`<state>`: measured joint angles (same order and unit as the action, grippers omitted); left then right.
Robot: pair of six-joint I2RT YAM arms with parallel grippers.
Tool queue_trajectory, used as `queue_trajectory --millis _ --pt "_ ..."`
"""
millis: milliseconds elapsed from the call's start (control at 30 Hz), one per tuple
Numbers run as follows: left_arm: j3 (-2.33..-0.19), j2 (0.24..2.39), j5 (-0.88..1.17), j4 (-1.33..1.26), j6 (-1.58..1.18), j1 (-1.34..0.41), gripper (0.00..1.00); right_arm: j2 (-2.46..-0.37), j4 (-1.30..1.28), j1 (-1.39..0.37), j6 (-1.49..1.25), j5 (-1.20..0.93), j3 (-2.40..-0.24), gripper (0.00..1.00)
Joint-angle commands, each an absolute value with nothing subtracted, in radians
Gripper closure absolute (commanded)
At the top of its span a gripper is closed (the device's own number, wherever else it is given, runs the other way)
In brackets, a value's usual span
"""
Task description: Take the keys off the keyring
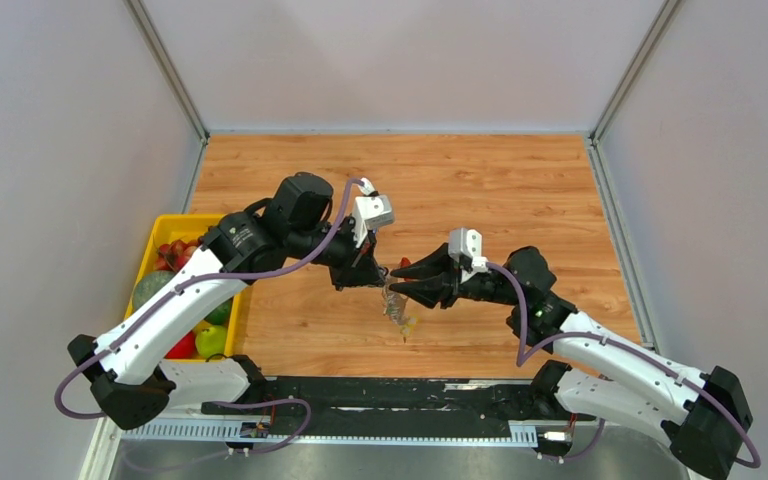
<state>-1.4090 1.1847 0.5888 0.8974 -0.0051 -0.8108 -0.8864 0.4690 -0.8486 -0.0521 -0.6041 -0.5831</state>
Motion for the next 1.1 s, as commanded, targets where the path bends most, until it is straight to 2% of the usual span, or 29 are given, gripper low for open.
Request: queue_trajectory --millis 0,200,267,333,400,667,1067 --pt "-1.454 1.181 0.617 0.867 0.027 -0.822 1.0 -0.897 0.49 -0.852 -0.07 -0.637 -0.63 0.68" --pt "-1.476 1.2 0.628 0.878 0.031 -0.832 1.0 -0.923 0.495 -0.852 -0.081 -0.639 -0.64 0.71" --pt "-1.476 1.207 0.629 0.881 0.034 -0.84 1.0 -0.92 0.495 -0.851 -0.079 -0.635 -0.64 0.78" --pt "-1.474 1.212 0.623 0.884 0.038 -0.844 1.0 -0.913 0.493 -0.851 -0.073 -0.627 -0.636 0.92" --pt "-1.475 1.215 0.607 0.89 0.033 -0.845 1.0 -0.902 0.494 -0.852 -0.07 -0.621 -0.631 1.0" --pt "-1.499 1.245 0.521 0.915 -0.053 -0.842 1.0 -0.842 0.53 -0.851 -0.06 -0.603 -0.59 1.0" --pt "-1.44 1.266 0.554 0.886 -0.109 -0.819 1.0 -0.753 0.664 -0.852 -0.062 -0.591 -0.512 1.0"
